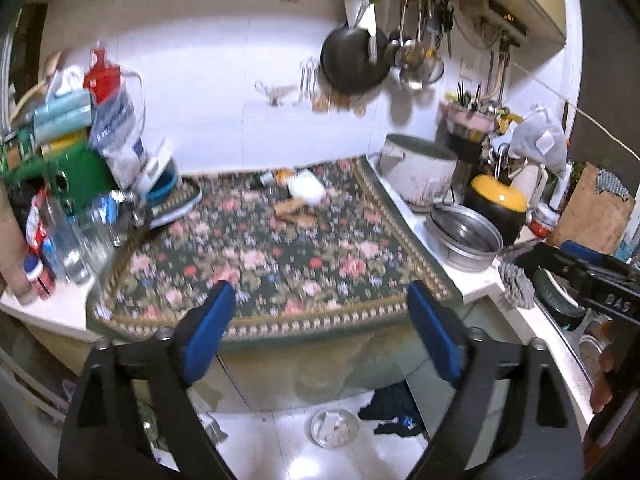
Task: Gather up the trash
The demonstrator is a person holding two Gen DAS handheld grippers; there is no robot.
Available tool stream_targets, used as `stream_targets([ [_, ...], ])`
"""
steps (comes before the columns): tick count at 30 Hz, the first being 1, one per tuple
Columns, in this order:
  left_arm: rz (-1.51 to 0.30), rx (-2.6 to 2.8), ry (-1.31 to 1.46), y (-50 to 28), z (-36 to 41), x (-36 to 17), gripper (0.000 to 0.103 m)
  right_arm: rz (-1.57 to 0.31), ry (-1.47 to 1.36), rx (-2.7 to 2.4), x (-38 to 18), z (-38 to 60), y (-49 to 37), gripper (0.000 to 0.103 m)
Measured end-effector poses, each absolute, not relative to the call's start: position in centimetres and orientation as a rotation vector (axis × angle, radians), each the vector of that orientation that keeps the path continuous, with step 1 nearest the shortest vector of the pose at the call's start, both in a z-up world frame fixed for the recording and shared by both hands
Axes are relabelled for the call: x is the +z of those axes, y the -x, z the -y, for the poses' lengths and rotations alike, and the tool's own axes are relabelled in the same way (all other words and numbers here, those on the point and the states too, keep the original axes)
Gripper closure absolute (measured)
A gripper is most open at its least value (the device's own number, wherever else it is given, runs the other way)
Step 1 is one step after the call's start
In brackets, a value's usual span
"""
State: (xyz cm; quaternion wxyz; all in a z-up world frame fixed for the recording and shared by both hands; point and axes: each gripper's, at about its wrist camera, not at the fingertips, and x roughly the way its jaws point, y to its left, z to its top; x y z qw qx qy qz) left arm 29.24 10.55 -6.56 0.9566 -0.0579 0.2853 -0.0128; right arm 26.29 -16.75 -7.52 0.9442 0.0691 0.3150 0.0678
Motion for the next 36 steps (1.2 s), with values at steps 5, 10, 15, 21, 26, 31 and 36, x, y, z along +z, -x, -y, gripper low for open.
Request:
stream_targets([
  [5,-0.547,-0.018,0.106,-31.1,-10.3,-5.2,0.009,-0.585,-0.151,0.130,-6.5,17.3,-27.7,0.010],
  [10,-0.542,0.029,0.097,-34.7,-9.3,-5.1,0.009,-0.546,-0.143,0.175,-6.4,18.2,-30.8,0.010],
  [15,-0.559,0.076,0.118,-40.6,-8.2,-5.0,0.009,-0.560,-0.118,0.261,-6.7,19.4,-36.9,0.010],
  [21,-0.580,0.177,0.138,-47.5,-7.5,-5.3,0.008,-0.586,-0.052,0.371,-7.3,20.0,-43.7,0.010],
  [26,-0.614,0.250,0.204,-52.0,-8.8,-7.4,0.009,-0.645,-0.020,0.426,-9.1,19.5,-49.0,0.010],
  [31,-0.702,0.277,0.211,-56.5,-11.4,-10.5,0.008,-0.713,-0.048,0.472,-11.0,18.0,-53.5,0.010],
  [36,-0.812,0.226,0.211,-61.8,-14.8,-16.0,0.009,-0.760,-0.048,0.425,-13.3,15.2,-57.7,0.010],
])
